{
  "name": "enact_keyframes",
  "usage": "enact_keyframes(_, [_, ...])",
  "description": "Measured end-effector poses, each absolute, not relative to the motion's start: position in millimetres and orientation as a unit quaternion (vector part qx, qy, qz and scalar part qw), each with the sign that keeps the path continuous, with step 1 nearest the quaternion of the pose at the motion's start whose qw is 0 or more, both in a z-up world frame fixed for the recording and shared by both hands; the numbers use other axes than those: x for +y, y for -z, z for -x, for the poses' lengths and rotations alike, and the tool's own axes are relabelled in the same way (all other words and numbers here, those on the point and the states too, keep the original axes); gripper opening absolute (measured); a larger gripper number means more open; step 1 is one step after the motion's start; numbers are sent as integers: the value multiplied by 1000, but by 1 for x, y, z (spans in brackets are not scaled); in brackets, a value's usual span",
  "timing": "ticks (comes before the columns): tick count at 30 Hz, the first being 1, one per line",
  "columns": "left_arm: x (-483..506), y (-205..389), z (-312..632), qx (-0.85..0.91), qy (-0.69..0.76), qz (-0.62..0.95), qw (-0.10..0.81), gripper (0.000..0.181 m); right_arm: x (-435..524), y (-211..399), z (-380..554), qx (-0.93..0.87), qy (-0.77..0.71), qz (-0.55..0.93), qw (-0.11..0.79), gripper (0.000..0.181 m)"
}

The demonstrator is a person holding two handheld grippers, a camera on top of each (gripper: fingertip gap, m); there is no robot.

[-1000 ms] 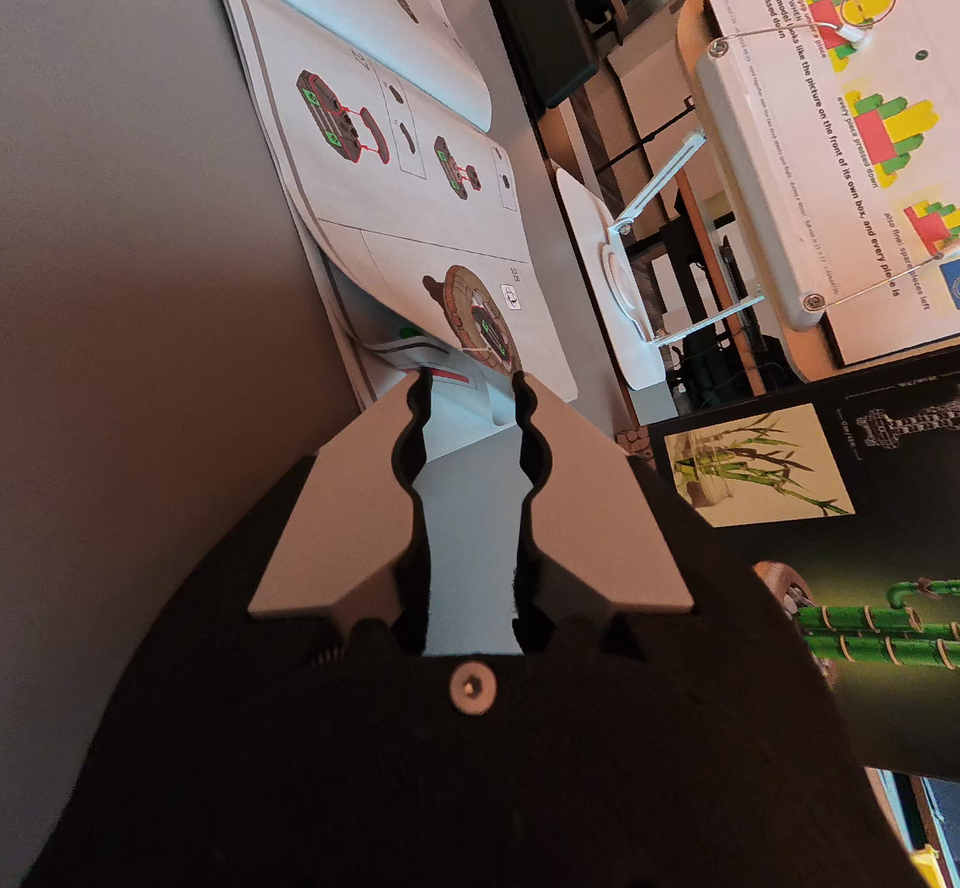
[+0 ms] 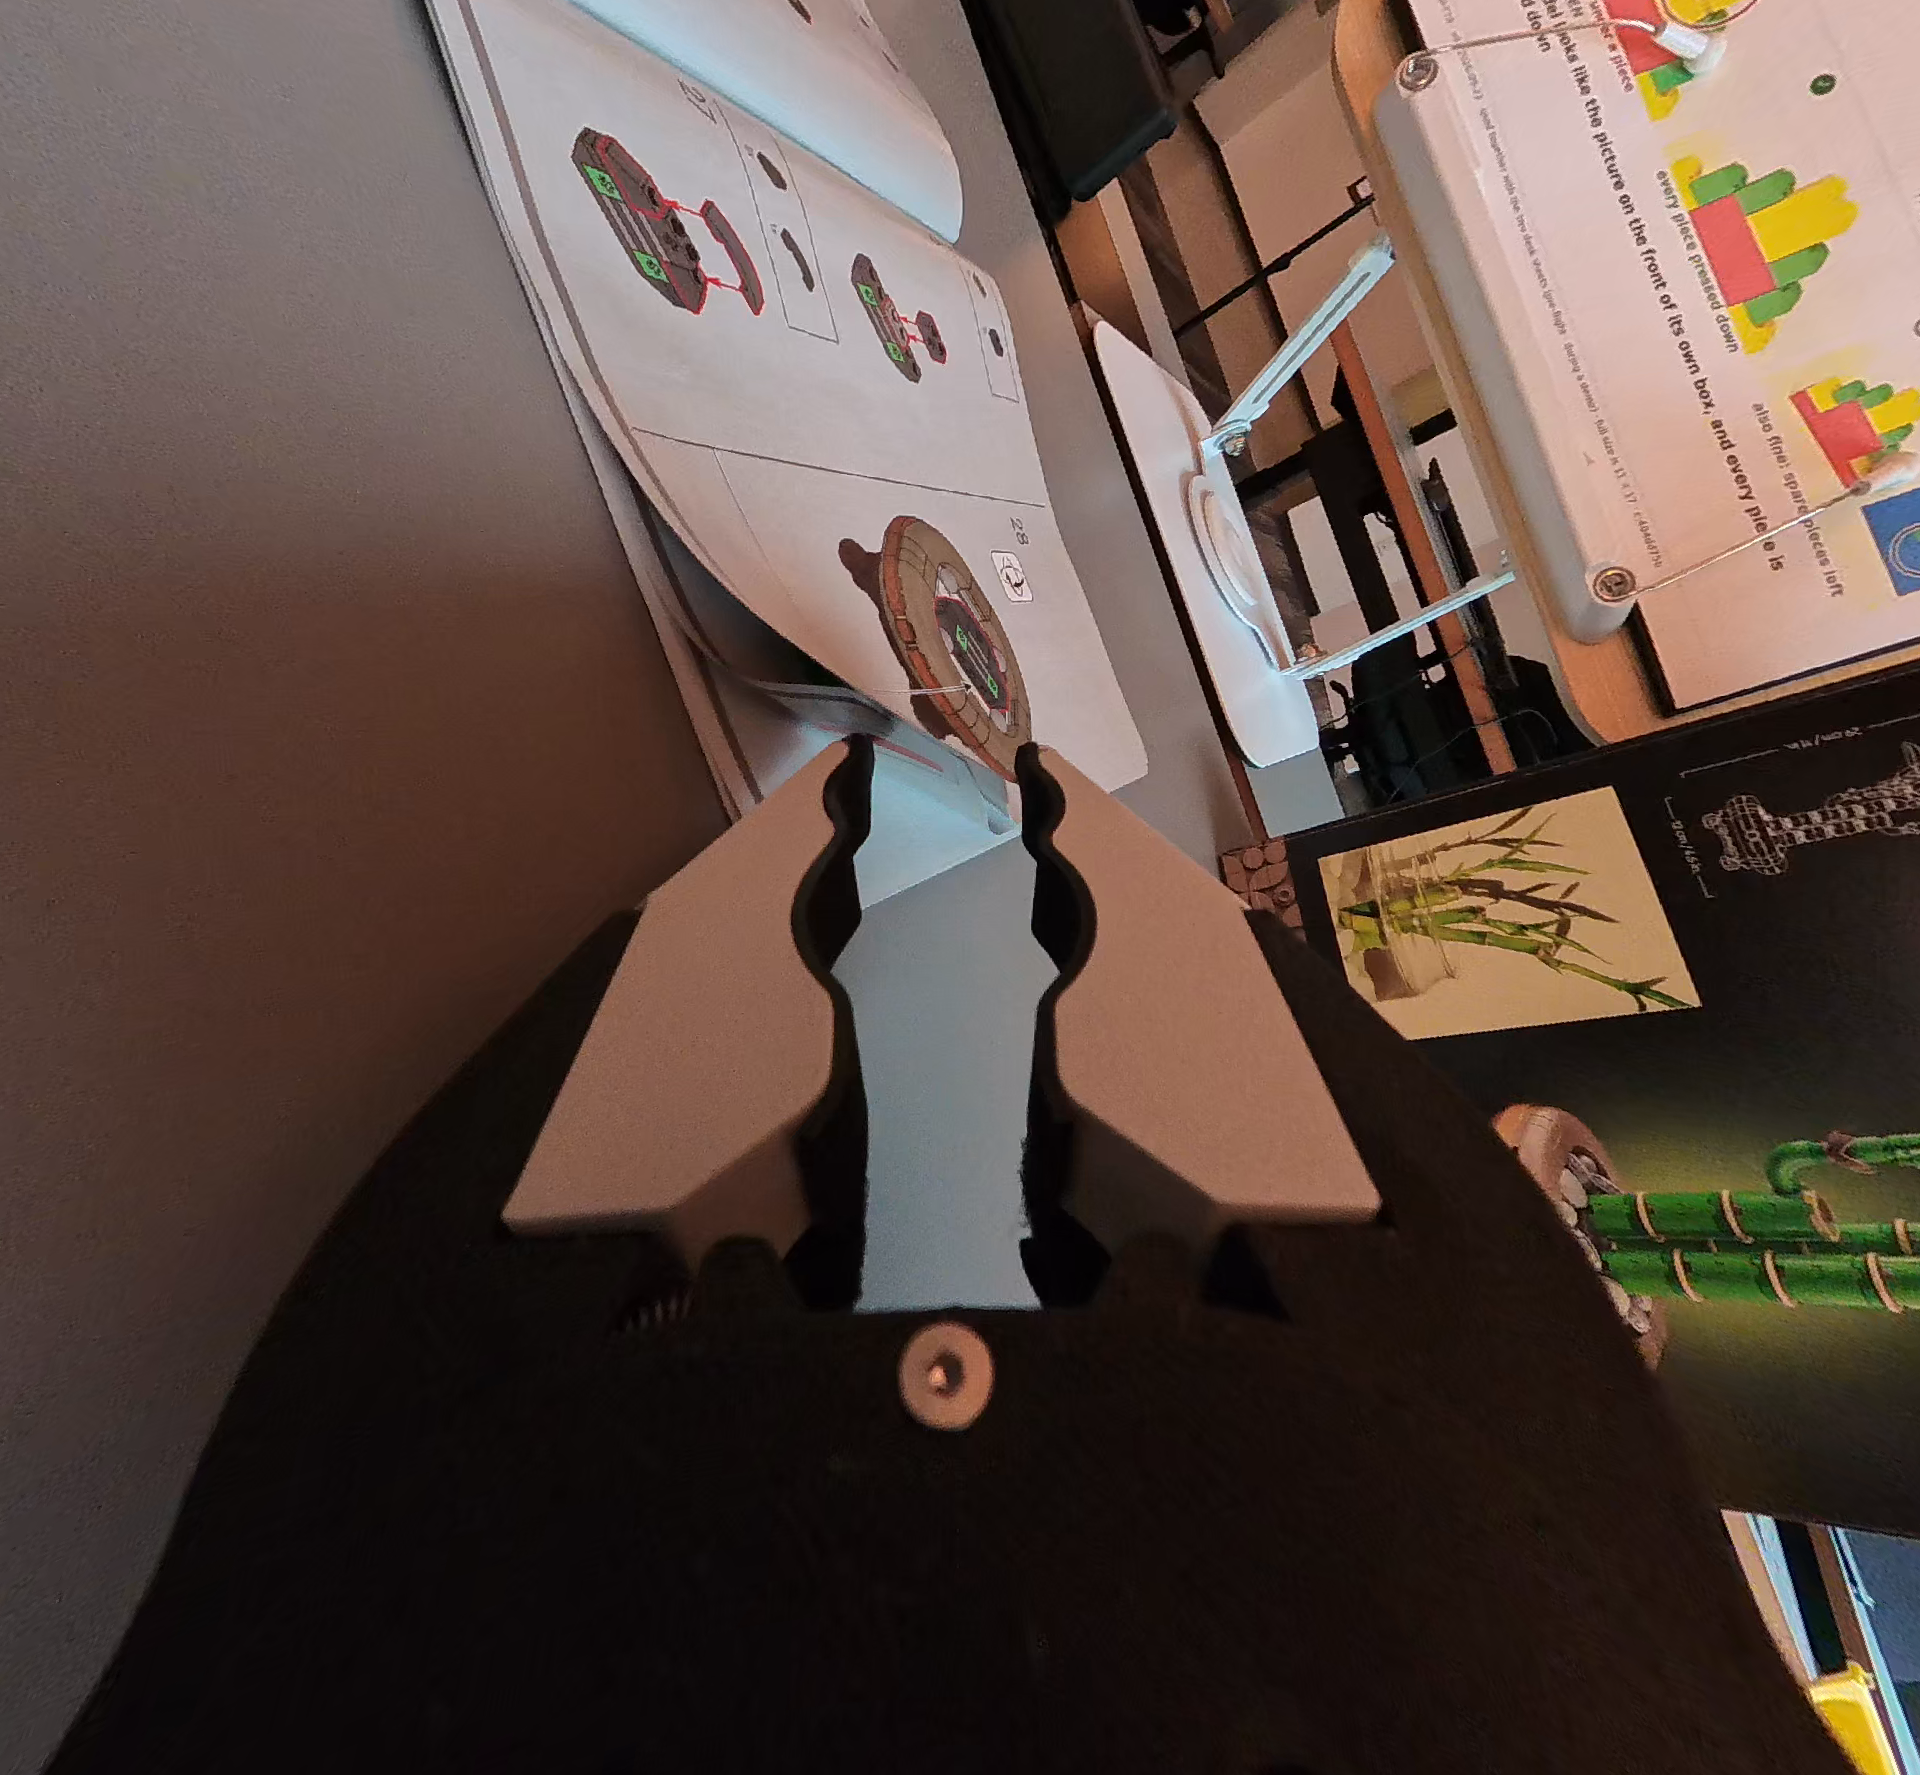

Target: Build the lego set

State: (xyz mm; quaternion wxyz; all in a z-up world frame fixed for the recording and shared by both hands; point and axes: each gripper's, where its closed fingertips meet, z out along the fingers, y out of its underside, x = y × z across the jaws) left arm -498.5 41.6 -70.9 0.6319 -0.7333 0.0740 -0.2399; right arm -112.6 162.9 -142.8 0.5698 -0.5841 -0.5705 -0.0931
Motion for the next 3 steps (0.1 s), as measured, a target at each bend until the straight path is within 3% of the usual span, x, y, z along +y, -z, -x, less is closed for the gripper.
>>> enact_keyframes(1, [42,72,498,78,223,737,633,100,163,143,113,-571,93,584,570,28])
enact_keyframes(3, [43,73,499,89,183,741,639,106,162,143,113,-572,96,581,570,28])
